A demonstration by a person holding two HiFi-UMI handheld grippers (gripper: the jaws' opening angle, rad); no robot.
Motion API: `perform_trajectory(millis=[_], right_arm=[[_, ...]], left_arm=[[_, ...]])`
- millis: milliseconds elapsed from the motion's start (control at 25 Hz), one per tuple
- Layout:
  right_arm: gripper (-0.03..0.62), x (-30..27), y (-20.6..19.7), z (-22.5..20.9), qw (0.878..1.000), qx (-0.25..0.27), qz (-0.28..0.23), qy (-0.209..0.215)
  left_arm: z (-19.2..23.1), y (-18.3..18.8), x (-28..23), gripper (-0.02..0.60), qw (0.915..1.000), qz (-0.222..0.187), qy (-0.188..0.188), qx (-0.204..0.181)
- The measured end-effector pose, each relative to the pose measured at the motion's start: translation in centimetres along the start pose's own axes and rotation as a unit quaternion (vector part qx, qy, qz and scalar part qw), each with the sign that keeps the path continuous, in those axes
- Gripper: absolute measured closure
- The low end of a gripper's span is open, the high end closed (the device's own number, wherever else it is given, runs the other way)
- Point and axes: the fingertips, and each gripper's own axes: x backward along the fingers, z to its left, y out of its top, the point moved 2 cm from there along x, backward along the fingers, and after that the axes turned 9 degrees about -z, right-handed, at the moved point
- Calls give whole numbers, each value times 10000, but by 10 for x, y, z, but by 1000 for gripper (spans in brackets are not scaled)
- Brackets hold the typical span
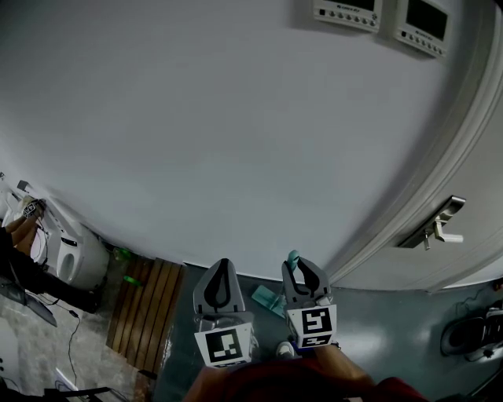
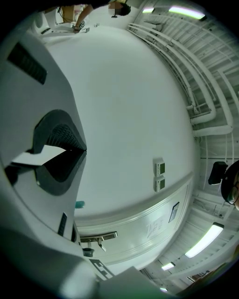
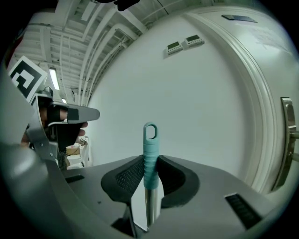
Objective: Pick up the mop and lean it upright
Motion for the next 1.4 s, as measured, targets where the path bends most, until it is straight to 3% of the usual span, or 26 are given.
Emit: perform_trajectory(millis=[480, 1400], right_arm=[[488, -4, -50, -6, 9986, 101, 509, -61], [488, -26, -53, -14, 9988, 195, 385, -244]], left_arm=[[-3, -3, -1, 568, 10000, 39, -16, -8], [0, -10, 4, 568, 9999, 98, 75, 8]])
